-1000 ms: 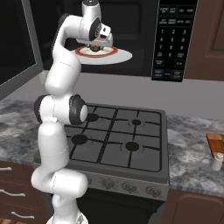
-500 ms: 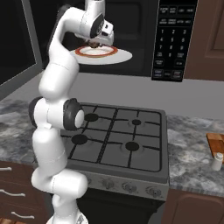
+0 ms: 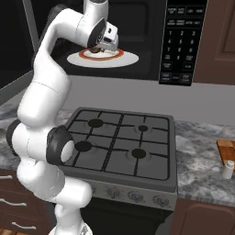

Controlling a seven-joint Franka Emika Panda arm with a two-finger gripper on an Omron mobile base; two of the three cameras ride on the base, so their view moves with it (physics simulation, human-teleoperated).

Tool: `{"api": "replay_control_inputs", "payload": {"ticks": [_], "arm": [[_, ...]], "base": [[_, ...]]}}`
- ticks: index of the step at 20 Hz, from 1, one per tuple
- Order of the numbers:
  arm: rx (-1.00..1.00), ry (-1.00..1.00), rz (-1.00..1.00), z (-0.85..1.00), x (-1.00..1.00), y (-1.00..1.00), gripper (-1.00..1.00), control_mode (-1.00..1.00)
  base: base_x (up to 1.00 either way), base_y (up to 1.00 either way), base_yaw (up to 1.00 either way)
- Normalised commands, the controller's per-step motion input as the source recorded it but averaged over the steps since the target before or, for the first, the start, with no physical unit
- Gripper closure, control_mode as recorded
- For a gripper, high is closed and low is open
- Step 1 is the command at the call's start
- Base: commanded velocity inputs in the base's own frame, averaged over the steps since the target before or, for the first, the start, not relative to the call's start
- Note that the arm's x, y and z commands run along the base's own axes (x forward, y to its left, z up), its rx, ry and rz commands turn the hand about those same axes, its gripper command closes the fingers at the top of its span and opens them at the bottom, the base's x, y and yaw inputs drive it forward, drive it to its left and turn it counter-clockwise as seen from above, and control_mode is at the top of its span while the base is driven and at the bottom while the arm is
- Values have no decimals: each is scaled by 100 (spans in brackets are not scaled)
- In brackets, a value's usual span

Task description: Retrieve the reheated potato from the microwave, then place the potato, cheese, and condiment on the cutting board.

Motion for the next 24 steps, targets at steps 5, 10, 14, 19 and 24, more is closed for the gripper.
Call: {"api": "replay_control_inputs", "payload": {"ticks": [5, 10, 14, 19, 24], "arm": [[0, -8, -1, 6, -100, 0, 100, -100], [-8, -2, 0, 12, -100, 0, 100, -100], [-14, 0, -1, 2, -91, 0, 100, -100], [-16, 2, -1, 0, -57, 0, 100, -100], [-10, 8, -1, -2, -12, 0, 100, -100]], "base": [[0, 0, 0], [0, 0, 0], [0, 0, 0], [0, 0, 0], [0, 0, 0]]}}
